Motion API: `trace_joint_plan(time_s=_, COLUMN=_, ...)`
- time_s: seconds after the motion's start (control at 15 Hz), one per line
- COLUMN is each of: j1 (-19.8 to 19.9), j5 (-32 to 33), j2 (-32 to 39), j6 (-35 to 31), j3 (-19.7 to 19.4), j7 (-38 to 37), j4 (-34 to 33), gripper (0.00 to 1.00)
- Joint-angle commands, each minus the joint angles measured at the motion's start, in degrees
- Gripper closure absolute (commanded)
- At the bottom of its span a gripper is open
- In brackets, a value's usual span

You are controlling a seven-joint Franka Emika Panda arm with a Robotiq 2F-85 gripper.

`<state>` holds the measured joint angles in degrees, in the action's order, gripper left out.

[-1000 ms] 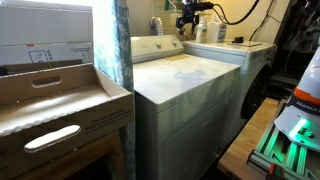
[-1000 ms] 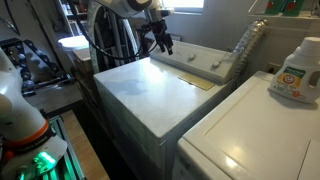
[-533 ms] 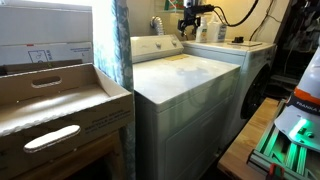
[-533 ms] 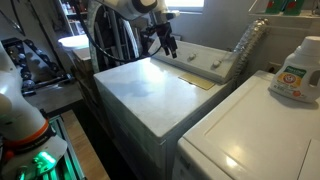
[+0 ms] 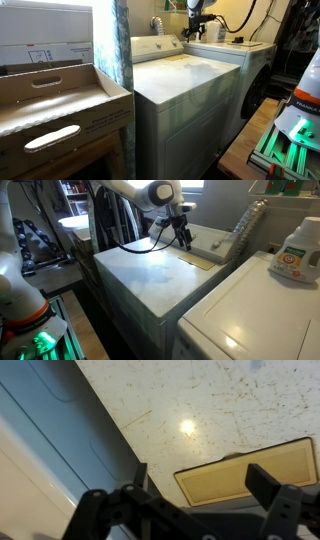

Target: Turn the right knob of the washing on the left anticlockwise once

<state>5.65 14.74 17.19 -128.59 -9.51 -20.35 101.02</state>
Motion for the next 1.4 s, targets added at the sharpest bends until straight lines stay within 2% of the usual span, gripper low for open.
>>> trace_joint_plan(time_s=0.0, j1=-0.3, j5=-0.3, j2=0.9, j6=0.3, j3=-0.9, j7=0.0, j4=-0.9, gripper=0.0)
trace_joint_plan(time_s=0.4, j1=-0.1, j5=-0.6, j2=3.2, j6=1.1, j3=-1.5, j7=-0.8, j4=-3.4, gripper=0.0)
trace_joint_plan(time_s=0.47, j1=0.1, j5=1.0, j2=4.9, j6=-1.2, j3=-2.5, j7=-1.8, j4=-4.7, gripper=0.0)
trace_joint_plan(time_s=0.67, j1=1.2, j5=0.1, j2=7.9, j6=-6.5, j3=-3.5, j7=-1.4, j4=-7.4, gripper=0.0)
trace_joint_plan(time_s=0.8, j1=2.7, j5=-3.4, j2=10.8, j6=-13.3, j3=-3.5, j7=-1.0, j4=-9.9, gripper=0.0)
trace_joint_plan(time_s=0.93, j1=3.9, j5=-6.7, j2=13.6, j6=-17.4, j3=-3.0, j7=0.0, j4=-12.9, gripper=0.0)
trace_joint_plan(time_s=1.07, j1=4.9, j5=-10.2, j2=16.3, j6=-18.3, j3=-2.2, j7=1.3, j4=-16.3, gripper=0.0)
trace_joint_plan(time_s=1.33, j1=6.7, j5=-15.8, j2=20.9, j6=-15.6, j3=0.4, j7=5.9, j4=-24.4, gripper=0.0)
